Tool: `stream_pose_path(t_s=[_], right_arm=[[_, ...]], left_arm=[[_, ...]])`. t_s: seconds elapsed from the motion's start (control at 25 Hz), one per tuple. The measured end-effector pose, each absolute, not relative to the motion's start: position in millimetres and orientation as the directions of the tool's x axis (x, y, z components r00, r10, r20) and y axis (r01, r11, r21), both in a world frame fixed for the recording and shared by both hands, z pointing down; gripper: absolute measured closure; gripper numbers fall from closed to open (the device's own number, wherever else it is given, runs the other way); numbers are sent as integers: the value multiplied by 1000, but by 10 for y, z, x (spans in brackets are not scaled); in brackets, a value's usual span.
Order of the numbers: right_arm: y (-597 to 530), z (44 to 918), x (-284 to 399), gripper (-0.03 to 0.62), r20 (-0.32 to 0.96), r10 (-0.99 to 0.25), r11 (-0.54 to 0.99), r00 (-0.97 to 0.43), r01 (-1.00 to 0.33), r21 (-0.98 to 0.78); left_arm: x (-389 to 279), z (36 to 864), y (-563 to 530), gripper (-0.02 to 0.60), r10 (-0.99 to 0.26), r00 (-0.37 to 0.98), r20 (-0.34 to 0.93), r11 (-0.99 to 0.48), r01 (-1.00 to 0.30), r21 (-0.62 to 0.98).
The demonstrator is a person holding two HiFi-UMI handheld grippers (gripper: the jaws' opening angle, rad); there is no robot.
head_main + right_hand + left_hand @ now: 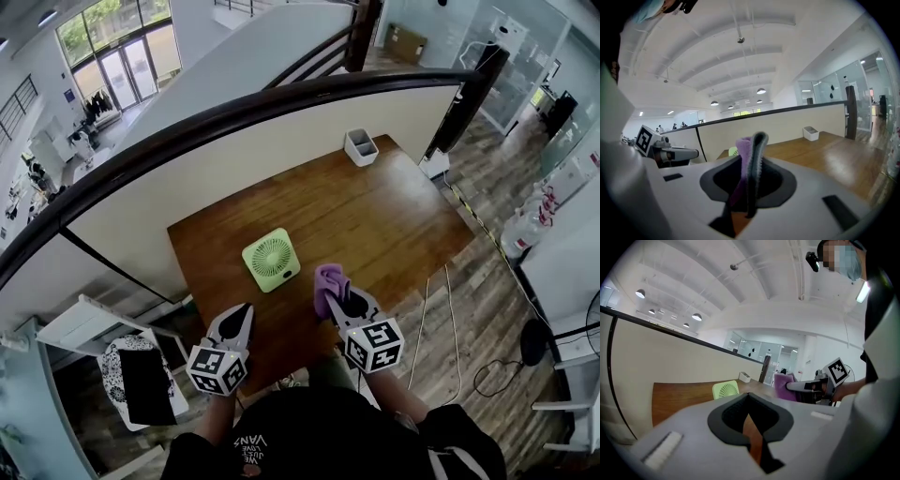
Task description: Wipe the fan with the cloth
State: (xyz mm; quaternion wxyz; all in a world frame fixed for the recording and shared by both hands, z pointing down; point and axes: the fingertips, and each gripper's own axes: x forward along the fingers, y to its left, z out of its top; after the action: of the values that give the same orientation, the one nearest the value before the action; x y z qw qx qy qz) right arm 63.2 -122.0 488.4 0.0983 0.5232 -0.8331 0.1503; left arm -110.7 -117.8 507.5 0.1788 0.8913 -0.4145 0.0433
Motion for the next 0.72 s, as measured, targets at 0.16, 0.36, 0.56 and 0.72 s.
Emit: stream_pose_path(t_s=[0.16,0.36,0.56,0.72], right_arm=[[-1109,4851,540,502,307,-841,418,-446,-895,-154],[-1011,4810,425,502,297,-836,437,-462,-887,-148],[-917,4807,336,502,300,-826,452,-478,-879,-153],[-885,4812,303,502,304,-823,456,-481,-877,-152]], left_arm=[[-1178,5057,-1047,571,-720,656,228,-599,-752,274],[-1276,5057,-945,571,-726,650,227,-596,-758,265],[-1281,5025,-877,571,-727,652,216,-600,-755,264],[-1268,5012,-855,571,-725,656,210,-604,-752,264]])
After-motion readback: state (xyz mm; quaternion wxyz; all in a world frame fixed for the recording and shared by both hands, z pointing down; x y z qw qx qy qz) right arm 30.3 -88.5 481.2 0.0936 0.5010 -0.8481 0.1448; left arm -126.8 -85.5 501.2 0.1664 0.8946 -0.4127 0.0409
